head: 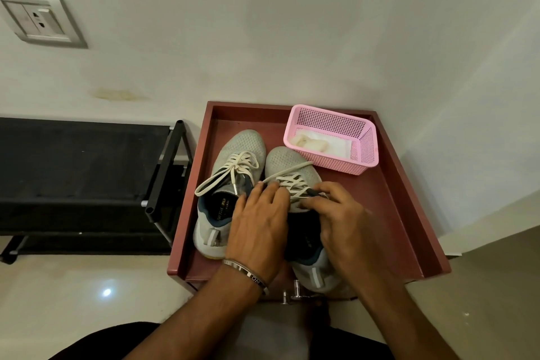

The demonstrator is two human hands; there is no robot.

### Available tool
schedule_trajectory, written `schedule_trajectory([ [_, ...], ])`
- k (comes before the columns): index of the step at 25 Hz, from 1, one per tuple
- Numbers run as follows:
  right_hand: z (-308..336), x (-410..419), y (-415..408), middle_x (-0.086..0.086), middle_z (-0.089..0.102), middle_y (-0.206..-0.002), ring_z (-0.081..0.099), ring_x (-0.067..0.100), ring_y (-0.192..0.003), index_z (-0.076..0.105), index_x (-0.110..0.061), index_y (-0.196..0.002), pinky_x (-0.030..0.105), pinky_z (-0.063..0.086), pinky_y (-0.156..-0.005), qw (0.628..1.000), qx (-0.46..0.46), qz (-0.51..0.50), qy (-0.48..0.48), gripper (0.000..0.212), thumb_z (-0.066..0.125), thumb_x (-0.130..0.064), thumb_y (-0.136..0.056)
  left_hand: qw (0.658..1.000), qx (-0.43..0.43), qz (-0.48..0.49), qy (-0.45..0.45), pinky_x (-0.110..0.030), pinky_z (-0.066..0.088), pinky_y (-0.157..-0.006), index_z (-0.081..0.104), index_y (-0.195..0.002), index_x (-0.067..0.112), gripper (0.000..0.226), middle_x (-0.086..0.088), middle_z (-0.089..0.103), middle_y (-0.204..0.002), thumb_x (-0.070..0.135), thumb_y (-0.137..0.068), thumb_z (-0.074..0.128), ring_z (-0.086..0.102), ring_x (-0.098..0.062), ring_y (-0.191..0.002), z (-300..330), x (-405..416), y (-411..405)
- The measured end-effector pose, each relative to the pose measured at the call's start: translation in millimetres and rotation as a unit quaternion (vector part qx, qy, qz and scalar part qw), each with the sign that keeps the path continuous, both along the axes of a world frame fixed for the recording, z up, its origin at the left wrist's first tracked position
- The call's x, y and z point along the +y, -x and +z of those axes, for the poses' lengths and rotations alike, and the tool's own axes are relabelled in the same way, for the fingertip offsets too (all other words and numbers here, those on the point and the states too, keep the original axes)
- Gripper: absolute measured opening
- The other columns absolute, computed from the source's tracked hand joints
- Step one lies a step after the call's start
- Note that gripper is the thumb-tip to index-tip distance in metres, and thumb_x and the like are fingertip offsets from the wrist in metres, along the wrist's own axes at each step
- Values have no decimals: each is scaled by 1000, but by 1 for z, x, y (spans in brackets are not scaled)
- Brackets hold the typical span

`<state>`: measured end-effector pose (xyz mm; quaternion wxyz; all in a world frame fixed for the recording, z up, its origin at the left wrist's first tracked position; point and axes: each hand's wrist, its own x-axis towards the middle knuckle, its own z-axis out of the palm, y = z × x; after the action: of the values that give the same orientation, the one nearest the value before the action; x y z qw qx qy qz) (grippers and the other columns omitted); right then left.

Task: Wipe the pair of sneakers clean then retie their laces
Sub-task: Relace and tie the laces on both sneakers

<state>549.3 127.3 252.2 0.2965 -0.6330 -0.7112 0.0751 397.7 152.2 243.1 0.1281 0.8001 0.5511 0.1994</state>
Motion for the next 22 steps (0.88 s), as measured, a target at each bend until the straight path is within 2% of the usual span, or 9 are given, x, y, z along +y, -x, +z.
schedule_trajectory([
  [2, -1, -1, 1, -6, 59, -123, 65, 17, -98, 74, -22, -104, 35, 59, -77, 1000, 8, -17, 14, 31, 65, 1, -84, 1000, -4, -11, 20, -55, 37, -108, 45, -100, 23, 21, 1, 55, -135, 18, -87, 29, 47, -26, -133, 6, -3, -2],
  [4, -3, -4, 3, -7, 58, -118, 64, 18, -93, 71, -21, -104, 37, 60, -74, 999, 28, -31, 15, 32, 62, 3, -84, 999, -27, -10, 30, -58, 39, -105, 37, -93, 26, 13, 2, 60, -118, 19, -88, 28, 56, -25, -113, 11, -5, -4],
  [6, -4, -6, 7, -9, 56, -114, 64, 18, -89, 67, -22, -104, 37, 60, -71, 998, 38, -49, 15, 30, 59, 1, -87, 999, -31, -4, 31, -54, 42, -100, 35, -92, 26, 10, 3, 61, -105, 20, -89, 28, 59, -25, -94, 13, -4, -3],
  [8, -4, -7, 8, -10, 55, -112, 63, 17, -88, 63, -23, -106, 36, 60, -69, 997, 48, -64, 22, 28, 57, -2, -89, 999, -33, 14, 15, -42, 46, -84, 42, -98, 24, 12, 3, 64, -97, 19, -92, 33, 60, -26, -79, 11, -5, 0],
  [10, -3, -7, 6, -9, 56, -109, 62, 16, -86, 60, -25, -107, 38, 57, -68, 996, 52, -70, 27, 26, 57, -5, -89, 999, -41, 36, 3, -32, 38, -66, 46, -103, 23, 8, 3, 65, -91, 21, -95, 43, 59, -24, -70, 11, -3, 3],
  [14, -3, -5, -2, -15, 57, -99, 58, 6, -83, 50, -35, -107, 34, 56, -67, 990, 89, -68, 80, 31, 67, -19, -86, 998, -32, 42, -23, -33, 49, -58, 46, -110, 25, 26, 5, 61, -94, 44, -92, 51, 61, -18, -71, 9, 4, 10],
  [18, 3, 1, -21, -6, 62, -80, 58, 3, -66, 60, -32, -100, 23, 52, -59, 968, 186, -56, 159, 33, 82, -28, -76, 998, -45, 33, -31, -35, 48, -57, 50, -107, 23, 38, 4, 66, -87, 50, -84, 63, 62, -19, -71, 12, 9, 16],
  [20, 7, 2, -28, -3, 64, -82, 59, 6, -67, 63, -30, -102, 22, 53, -61, 956, 213, -39, 198, 35, 84, -26, -74, 999, -48, 12, -21, -34, 47, -61, 51, -108, 22, 43, 4, 65, -86, 49, -79, 70, 60, -19, -74, 12, 13, 20],
  [22, 6, 1, -29, -6, 65, -94, 63, 9, -80, 62, -33, -110, 27, 58, -69, 953, 192, -19, 234, 42, 83, -29, -74, 1000, -22, -3, -9, -34, 46, -70, 51, -111, 25, 45, 5, 64, -94, 44, -78, 73, 58, -19, -84, 13, 15, 24],
])
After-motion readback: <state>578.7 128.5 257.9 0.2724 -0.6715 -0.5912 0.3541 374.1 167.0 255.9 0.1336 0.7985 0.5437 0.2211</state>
